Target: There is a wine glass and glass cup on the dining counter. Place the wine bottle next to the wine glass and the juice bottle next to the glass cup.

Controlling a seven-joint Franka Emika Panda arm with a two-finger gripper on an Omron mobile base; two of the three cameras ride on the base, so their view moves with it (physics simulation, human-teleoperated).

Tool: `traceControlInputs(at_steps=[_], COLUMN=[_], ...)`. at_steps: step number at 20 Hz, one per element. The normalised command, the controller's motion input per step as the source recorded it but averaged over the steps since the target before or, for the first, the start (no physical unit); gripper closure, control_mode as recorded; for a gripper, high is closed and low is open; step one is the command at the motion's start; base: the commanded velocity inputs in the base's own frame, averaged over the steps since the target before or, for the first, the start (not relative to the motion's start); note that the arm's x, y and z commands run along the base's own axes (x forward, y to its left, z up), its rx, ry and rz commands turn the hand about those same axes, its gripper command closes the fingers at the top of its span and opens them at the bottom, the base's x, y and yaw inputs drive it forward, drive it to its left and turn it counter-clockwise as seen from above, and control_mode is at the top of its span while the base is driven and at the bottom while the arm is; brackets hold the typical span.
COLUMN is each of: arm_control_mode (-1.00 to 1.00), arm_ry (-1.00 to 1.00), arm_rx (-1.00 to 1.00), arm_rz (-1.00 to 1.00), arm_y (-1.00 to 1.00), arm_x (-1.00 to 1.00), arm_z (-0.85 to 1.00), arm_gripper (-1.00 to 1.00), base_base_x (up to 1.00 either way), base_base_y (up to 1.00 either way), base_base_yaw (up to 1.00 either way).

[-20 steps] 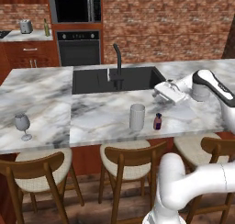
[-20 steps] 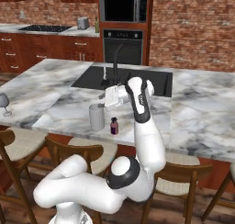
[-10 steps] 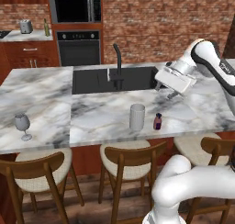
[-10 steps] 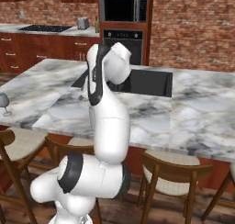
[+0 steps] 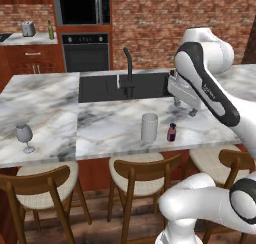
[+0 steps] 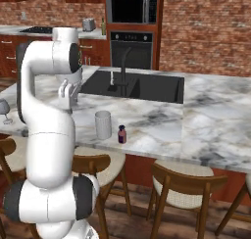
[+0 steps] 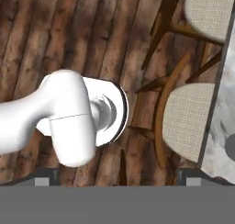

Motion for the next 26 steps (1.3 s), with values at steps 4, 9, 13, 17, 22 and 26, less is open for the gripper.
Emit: traceControlInputs(at_steps=[4,9,13,17,22,26], arm_control_mode=[-1.00,-1.00,-1.00,-1.00,1.00,1.00], arm_ry=[-0.18,-0.06,-0.01,0.00,-0.01,0.00], arm_rx=[-0.33,-0.05,0.02,0.01,0.00,0.00], arm_rz=[-0.06,-0.08,0.04,0.23,0.01,0.00], arm_y=[0.00,-0.04,-0.31,-0.29,0.22,0.00], arm_x=[-0.84,-0.64,-0.54,-0.50,-0.33,0.00], arm_z=[0.33,0.34,0.11,0.00,0.00,0.00], arm_gripper=[-1.00,-1.00,-1.00,-1.00,-1.00,-1.00], base_base_x=[0.00,0.00,0.00,0.00,-0.13,-0.48], base_base_y=[0.00,0.00,0.00,0.00,0.15,0.96], base_base_yaw=[0.00,0.00,0.00,0.00,0.01,0.11])
